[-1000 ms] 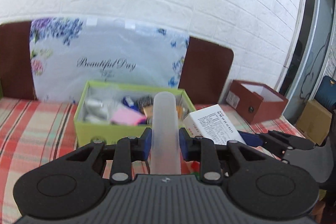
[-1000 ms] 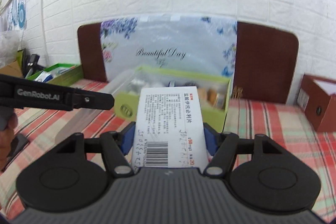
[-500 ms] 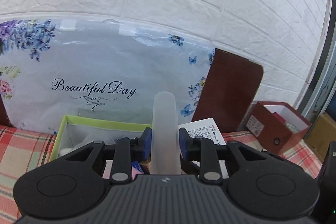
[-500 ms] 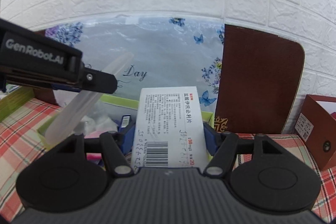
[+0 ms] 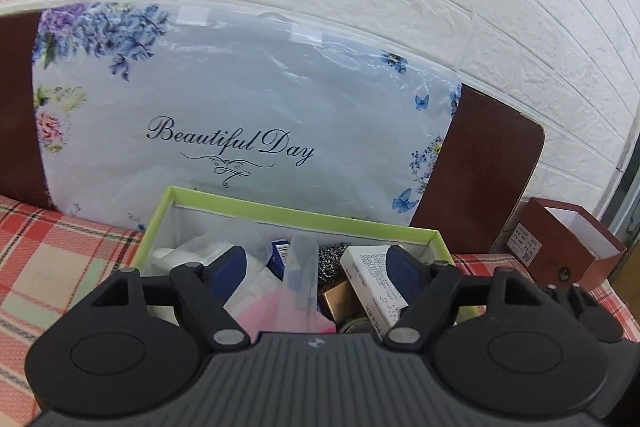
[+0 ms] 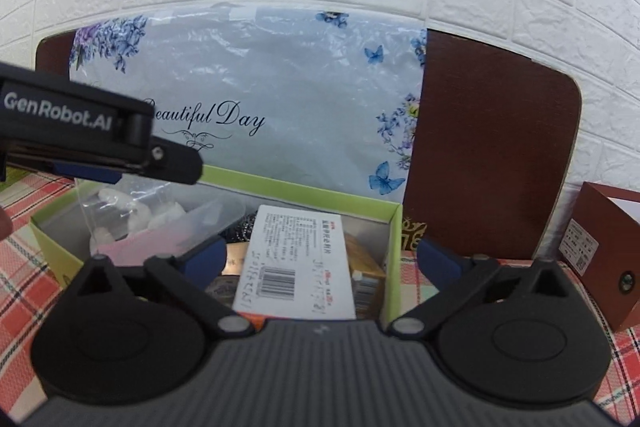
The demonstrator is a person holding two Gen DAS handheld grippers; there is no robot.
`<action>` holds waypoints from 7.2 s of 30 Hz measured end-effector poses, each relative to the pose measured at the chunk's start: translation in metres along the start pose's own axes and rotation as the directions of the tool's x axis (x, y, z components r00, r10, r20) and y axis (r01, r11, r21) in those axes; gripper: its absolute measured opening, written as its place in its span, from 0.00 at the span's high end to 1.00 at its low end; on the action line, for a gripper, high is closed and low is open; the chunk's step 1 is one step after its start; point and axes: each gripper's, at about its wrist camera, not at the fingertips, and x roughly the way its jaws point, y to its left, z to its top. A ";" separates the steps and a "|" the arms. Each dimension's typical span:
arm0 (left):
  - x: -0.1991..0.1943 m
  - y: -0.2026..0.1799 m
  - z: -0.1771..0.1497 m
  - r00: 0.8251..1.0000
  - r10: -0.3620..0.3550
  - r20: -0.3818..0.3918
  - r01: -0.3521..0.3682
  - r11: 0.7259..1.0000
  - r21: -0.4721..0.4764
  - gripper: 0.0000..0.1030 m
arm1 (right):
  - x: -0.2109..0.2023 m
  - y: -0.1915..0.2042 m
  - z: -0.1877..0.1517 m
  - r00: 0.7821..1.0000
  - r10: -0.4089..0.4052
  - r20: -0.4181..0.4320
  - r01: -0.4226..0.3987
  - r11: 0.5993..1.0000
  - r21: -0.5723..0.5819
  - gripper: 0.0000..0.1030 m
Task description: Organize objects
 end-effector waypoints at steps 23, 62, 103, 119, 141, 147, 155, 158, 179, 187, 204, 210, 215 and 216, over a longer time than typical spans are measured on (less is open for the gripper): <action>-0.151 -0.053 -0.073 0.991 0.128 0.024 -0.130 0.984 0.121 0.16 | -0.187 -0.018 -0.041 0.999 0.018 0.051 -0.024 0.993 0.119 0.00; -0.131 -0.010 -0.153 0.975 0.023 -0.220 -0.042 0.996 -0.082 0.16 | -0.113 -0.014 -0.128 0.957 0.152 -0.246 -0.139 0.988 0.069 0.32; -0.150 -0.021 -0.195 0.958 -0.012 -0.285 0.067 0.981 0.182 0.53 | -0.237 0.005 -0.164 0.957 0.111 -0.269 -0.058 0.979 0.196 0.42; -0.167 -0.002 -0.213 0.961 0.028 -0.274 0.015 0.988 0.153 0.43 | -0.236 0.031 -0.159 0.949 0.093 -0.300 -0.050 0.988 0.146 0.36; -0.159 0.000 -0.207 0.961 -0.011 -0.278 0.047 0.991 0.126 0.52 | -0.217 0.036 -0.158 0.945 0.080 -0.318 -0.039 0.990 0.132 0.41; -0.167 -0.002 -0.180 0.970 -0.072 -0.230 0.098 0.990 0.101 0.52 | -0.217 0.033 -0.149 0.951 0.115 -0.287 -0.078 0.987 0.138 0.42; -0.168 -0.009 -0.105 0.989 -0.124 -0.076 0.131 0.987 0.096 0.52 | -0.200 0.027 -0.096 0.978 0.141 -0.154 -0.127 0.987 0.096 0.42; -0.161 -0.015 -0.079 0.992 -0.121 -0.016 0.122 0.986 0.113 0.52 | -0.186 0.025 -0.073 0.986 0.134 -0.103 -0.127 0.989 0.070 0.42; 0.009 0.015 0.005 0.999 -0.044 0.010 0.043 0.997 0.069 0.38 | -0.009 0.030 0.010 0.994 0.108 -0.014 -0.109 0.994 -0.025 0.41; -0.022 0.031 -0.007 0.996 0.003 0.089 -0.005 1.000 0.023 0.19 | -0.014 0.035 -0.014 0.994 0.097 0.058 -0.092 0.992 -0.082 0.00; -0.171 -0.009 -0.089 0.988 0.157 0.009 -0.157 0.987 0.015 0.05 | -0.168 0.011 -0.049 0.996 0.017 -0.093 -0.013 0.999 0.040 0.00; -0.203 -0.019 -0.131 0.982 0.176 -0.065 -0.175 0.984 0.029 0.05 | -0.218 0.015 -0.085 0.990 -0.007 -0.144 0.019 0.996 0.082 0.00; -0.213 -0.030 -0.139 0.963 0.264 -0.050 -0.256 0.958 0.133 0.05 | -0.236 0.024 -0.093 0.990 -0.030 -0.140 0.038 0.998 0.054 0.00; -0.216 -0.030 -0.140 0.959 0.280 -0.033 -0.273 0.952 0.142 0.05 | -0.239 0.025 -0.093 0.990 -0.035 -0.135 0.042 0.998 0.055 0.00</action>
